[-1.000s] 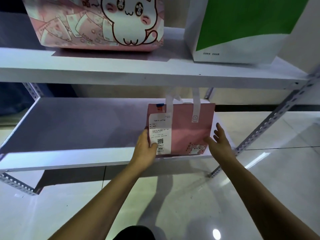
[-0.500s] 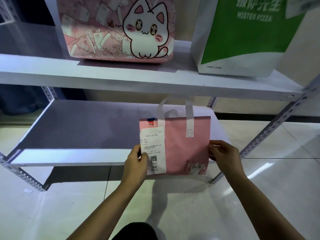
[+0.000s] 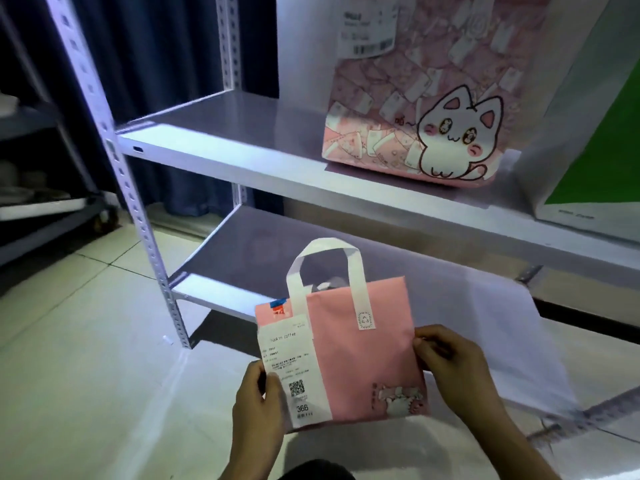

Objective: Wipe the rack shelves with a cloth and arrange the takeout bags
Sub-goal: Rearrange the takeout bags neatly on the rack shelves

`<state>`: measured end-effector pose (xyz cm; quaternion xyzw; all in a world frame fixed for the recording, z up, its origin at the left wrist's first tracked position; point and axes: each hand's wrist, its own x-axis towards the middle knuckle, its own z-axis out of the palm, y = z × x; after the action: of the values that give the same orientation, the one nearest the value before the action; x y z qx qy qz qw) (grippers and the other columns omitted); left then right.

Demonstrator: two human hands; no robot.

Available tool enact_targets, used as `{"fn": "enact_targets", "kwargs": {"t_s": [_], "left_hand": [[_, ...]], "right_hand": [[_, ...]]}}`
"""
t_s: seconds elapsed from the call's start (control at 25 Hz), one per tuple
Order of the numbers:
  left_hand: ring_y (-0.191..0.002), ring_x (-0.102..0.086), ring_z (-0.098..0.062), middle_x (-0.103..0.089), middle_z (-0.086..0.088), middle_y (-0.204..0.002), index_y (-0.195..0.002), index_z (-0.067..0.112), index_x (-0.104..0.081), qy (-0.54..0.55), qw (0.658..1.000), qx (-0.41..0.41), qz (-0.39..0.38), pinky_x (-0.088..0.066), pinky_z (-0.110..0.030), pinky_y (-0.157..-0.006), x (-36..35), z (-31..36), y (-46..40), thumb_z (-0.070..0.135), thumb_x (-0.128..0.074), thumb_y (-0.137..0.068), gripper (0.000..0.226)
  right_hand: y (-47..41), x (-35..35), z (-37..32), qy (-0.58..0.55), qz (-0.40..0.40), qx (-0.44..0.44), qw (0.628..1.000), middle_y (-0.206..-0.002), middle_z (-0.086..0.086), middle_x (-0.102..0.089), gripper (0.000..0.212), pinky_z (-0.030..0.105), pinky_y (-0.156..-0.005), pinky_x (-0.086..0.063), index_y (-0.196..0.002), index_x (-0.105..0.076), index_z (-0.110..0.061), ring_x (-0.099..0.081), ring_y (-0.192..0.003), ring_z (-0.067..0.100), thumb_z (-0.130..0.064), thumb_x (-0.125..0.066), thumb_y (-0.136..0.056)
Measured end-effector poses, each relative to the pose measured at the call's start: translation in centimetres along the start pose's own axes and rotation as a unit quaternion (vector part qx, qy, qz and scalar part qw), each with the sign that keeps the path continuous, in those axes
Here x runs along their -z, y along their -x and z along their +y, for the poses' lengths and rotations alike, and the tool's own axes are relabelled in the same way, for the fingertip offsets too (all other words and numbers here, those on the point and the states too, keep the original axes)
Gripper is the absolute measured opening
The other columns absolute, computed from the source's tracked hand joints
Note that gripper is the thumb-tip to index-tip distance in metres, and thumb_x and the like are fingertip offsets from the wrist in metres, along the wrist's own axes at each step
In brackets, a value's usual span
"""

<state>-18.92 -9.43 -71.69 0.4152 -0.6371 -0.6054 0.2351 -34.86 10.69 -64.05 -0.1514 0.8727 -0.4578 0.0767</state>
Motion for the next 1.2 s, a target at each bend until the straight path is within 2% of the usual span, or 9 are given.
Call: {"fn": "enact_targets", "kwargs": {"t_s": [0.16, 0.32, 0.44, 0.52, 0.68, 0.76, 0.96, 1.12, 1.2], "left_hand": [[-0.074, -0.065, 0.002, -0.072, 0.012, -0.083, -0.086, 0.028, -0.064, 0.054, 0.991, 0.001, 0.122, -0.043, -0.014, -0.050, 5.3, 0.8, -1.6, 0.008, -0.046, -0.100, 0.030], [-0.074, -0.061, -0.005, -0.069, 0.012, -0.081, -0.078, 0.042, -0.063, 0.097, 0.962, -0.058, 0.248, -0.049, -0.032, -0.068, 11.4, 4.5, -3.8, 0.008, -0.051, -0.098, 0.041], [-0.075, -0.058, -0.019, -0.069, 0.002, -0.080, -0.087, 0.034, -0.067, 0.145, 0.928, -0.098, 0.328, -0.053, -0.051, -0.088, 16.2, 7.2, -4.7, 0.026, -0.058, -0.089, 0.012], [-0.080, -0.060, -0.022, -0.070, 0.001, -0.081, -0.093, 0.030, -0.067, 0.158, 0.913, -0.133, 0.353, -0.051, -0.058, -0.093, 18.8, 9.4, -5.1, 0.040, -0.056, -0.081, 0.019], [-0.075, -0.063, -0.007, -0.071, 0.015, -0.082, -0.098, 0.034, -0.066, 0.157, 0.894, -0.247, 0.340, -0.057, -0.034, -0.073, 21.8, 15.3, -6.2, 0.048, -0.052, -0.084, 0.024], [-0.080, -0.065, -0.009, -0.072, 0.015, -0.091, -0.103, 0.034, -0.065, 0.144, 0.885, -0.301, 0.324, -0.055, -0.032, -0.075, 21.9, 18.4, -7.3, 0.045, -0.049, -0.088, 0.025], [-0.079, -0.064, 0.006, -0.072, 0.020, -0.092, -0.098, 0.037, -0.066, 0.089, 0.891, -0.376, 0.237, -0.049, -0.009, -0.067, 19.3, 25.8, -10.3, 0.025, -0.046, -0.098, 0.023], [-0.086, -0.065, -0.014, -0.071, 0.008, -0.088, -0.098, 0.027, -0.065, 0.056, 0.907, -0.365, 0.201, -0.051, -0.033, -0.080, 16.9, 30.0, -13.8, 0.014, -0.047, -0.100, 0.022], [-0.091, -0.065, -0.024, -0.068, 0.009, -0.089, -0.104, 0.022, -0.063, 0.029, 0.916, -0.349, 0.193, -0.050, -0.037, -0.079, 15.9, 30.9, -15.1, 0.017, -0.047, -0.101, 0.017]], "right_hand": [[-0.8, -4.4, -5.0, -0.032, -0.044, 0.074, 0.996, -0.085, -0.009, -0.075, 0.021, 0.044, -0.082, -0.059, -0.089, -0.075, -0.027, -0.071, -0.082, 0.011, -0.010, -0.064, -0.095], [-1.9, -7.6, -13.6, -0.081, -0.127, 0.191, 0.970, -0.094, -0.011, -0.076, 0.022, 0.038, -0.084, -0.058, -0.096, -0.075, -0.027, -0.071, -0.089, 0.009, -0.009, -0.063, -0.097], [-1.5, -8.8, -19.8, -0.134, -0.155, 0.260, 0.944, -0.098, -0.011, -0.076, 0.020, 0.033, -0.086, -0.059, -0.100, -0.077, -0.026, -0.071, -0.094, 0.010, -0.012, -0.063, -0.097], [-1.0, -8.8, -23.5, -0.164, -0.163, 0.303, 0.924, -0.098, -0.015, -0.076, 0.019, 0.023, -0.083, -0.058, -0.104, -0.077, -0.028, -0.071, -0.096, 0.006, -0.016, -0.064, -0.097], [-1.9, -7.0, -29.0, -0.207, -0.130, 0.368, 0.897, -0.099, -0.012, -0.076, 0.019, 0.023, -0.083, -0.059, -0.105, -0.076, -0.029, -0.072, -0.095, 0.008, -0.018, -0.063, -0.098], [-3.3, -5.8, -30.7, -0.233, -0.103, 0.373, 0.892, -0.098, -0.008, -0.077, 0.019, 0.027, -0.081, -0.060, -0.105, -0.076, -0.026, -0.073, -0.093, 0.012, -0.015, -0.062, -0.098], [-7.5, -4.6, -31.3, -0.272, 0.006, 0.283, 0.920, -0.088, -0.006, -0.078, 0.018, 0.027, -0.067, -0.059, -0.096, -0.075, -0.029, -0.074, -0.083, 0.018, -0.014, -0.064, -0.097], [-10.0, -4.6, -31.3, -0.238, 0.059, 0.248, 0.937, -0.088, -0.002, -0.077, 0.021, 0.053, -0.082, -0.059, -0.090, -0.071, -0.028, -0.072, -0.088, 0.027, -0.011, -0.062, -0.097], [-10.1, -4.9, -31.2, -0.226, 0.063, 0.253, 0.939, -0.086, -0.007, -0.075, 0.025, 0.048, -0.083, -0.059, -0.088, -0.069, -0.031, -0.071, -0.085, 0.017, -0.008, -0.061, -0.096]]}}
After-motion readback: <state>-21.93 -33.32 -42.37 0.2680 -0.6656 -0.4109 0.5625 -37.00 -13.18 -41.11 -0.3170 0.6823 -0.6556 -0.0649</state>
